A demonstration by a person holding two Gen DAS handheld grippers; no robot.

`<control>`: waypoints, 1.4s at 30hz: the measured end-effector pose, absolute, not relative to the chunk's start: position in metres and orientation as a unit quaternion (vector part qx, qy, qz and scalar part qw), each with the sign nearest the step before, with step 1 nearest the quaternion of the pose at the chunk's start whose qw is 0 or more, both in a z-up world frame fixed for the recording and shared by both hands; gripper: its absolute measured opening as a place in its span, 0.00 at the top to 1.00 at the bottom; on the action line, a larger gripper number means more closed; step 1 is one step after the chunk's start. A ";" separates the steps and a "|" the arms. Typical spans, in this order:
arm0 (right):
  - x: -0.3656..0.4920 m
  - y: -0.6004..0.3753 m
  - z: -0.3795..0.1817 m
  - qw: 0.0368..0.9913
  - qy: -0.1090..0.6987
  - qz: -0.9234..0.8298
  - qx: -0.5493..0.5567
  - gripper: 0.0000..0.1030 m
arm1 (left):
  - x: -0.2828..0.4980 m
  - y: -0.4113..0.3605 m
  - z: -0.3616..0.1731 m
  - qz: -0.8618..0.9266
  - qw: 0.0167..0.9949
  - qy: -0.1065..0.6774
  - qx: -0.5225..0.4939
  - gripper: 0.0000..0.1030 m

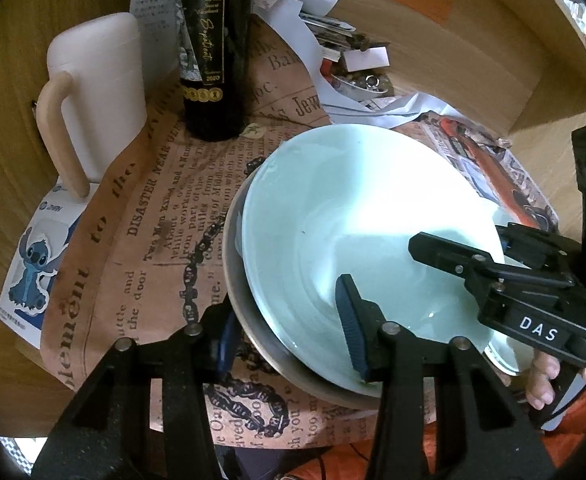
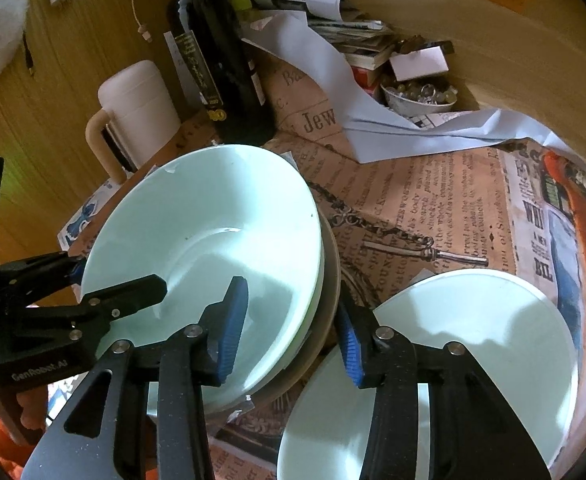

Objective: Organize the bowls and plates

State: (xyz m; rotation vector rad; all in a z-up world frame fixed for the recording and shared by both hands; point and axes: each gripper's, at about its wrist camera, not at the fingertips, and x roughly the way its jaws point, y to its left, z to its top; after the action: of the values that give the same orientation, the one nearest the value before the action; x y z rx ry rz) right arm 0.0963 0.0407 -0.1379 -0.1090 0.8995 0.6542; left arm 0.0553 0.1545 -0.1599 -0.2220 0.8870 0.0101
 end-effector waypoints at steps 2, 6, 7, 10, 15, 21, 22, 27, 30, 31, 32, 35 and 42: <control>0.098 0.039 -0.137 0.848 0.427 0.309 -0.048 0.66 | 0.056 0.155 -0.160 0.007 0.897 0.428 -0.113 0.56; 0.099 0.038 -0.136 0.850 0.426 0.307 -0.043 0.68 | 0.058 0.154 -0.157 0.012 0.897 0.427 -0.115 0.56; 0.099 0.037 -0.136 0.851 0.425 0.306 -0.043 0.68 | 0.058 0.154 -0.157 0.013 0.898 0.426 -0.113 0.56; 0.098 0.035 -0.134 0.852 0.424 0.305 -0.037 0.68 | 0.060 0.154 -0.153 0.014 0.900 0.422 -0.113 0.56; 0.098 0.031 -0.126 0.857 0.414 0.304 -0.028 0.68 | 0.061 0.151 -0.146 0.011 0.903 0.415 -0.113 0.56; 0.095 0.024 -0.115 0.866 0.399 0.302 -0.021 0.68 | 0.061 0.145 -0.133 0.006 0.910 0.400 -0.107 0.56; 0.094 0.022 -0.112 0.867 0.396 0.302 -0.020 0.68 | 0.061 0.144 -0.131 0.005 0.911 0.398 -0.106 0.56; 0.091 0.014 -0.103 0.875 0.383 0.297 -0.015 0.68 | 0.061 0.135 -0.121 -0.002 0.917 0.386 -0.099 0.56; 0.088 0.008 -0.097 0.879 0.377 0.293 -0.014 0.68 | 0.060 0.130 -0.115 -0.009 0.920 0.379 -0.095 0.56; 0.088 0.004 -0.096 0.880 0.374 0.291 -0.013 0.68 | 0.060 0.128 -0.112 -0.012 0.922 0.377 -0.093 0.56; 0.087 0.002 -0.094 0.882 0.372 0.290 -0.012 0.68 | 0.060 0.126 -0.110 -0.014 0.923 0.374 -0.092 0.56; 0.085 -0.007 -0.089 0.886 0.365 0.284 -0.009 0.68 | 0.059 0.121 -0.104 -0.022 0.925 0.368 -0.090 0.56; 0.080 -0.030 -0.080 0.896 0.352 0.270 0.000 0.68 | 0.058 0.103 -0.093 -0.041 0.930 0.356 -0.079 0.56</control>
State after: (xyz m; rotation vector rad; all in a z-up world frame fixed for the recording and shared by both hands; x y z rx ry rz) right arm 0.0797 -0.0295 -0.0801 0.0004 0.7295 0.5591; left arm 0.0578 0.1028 -0.0929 -0.1619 0.7286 -0.0843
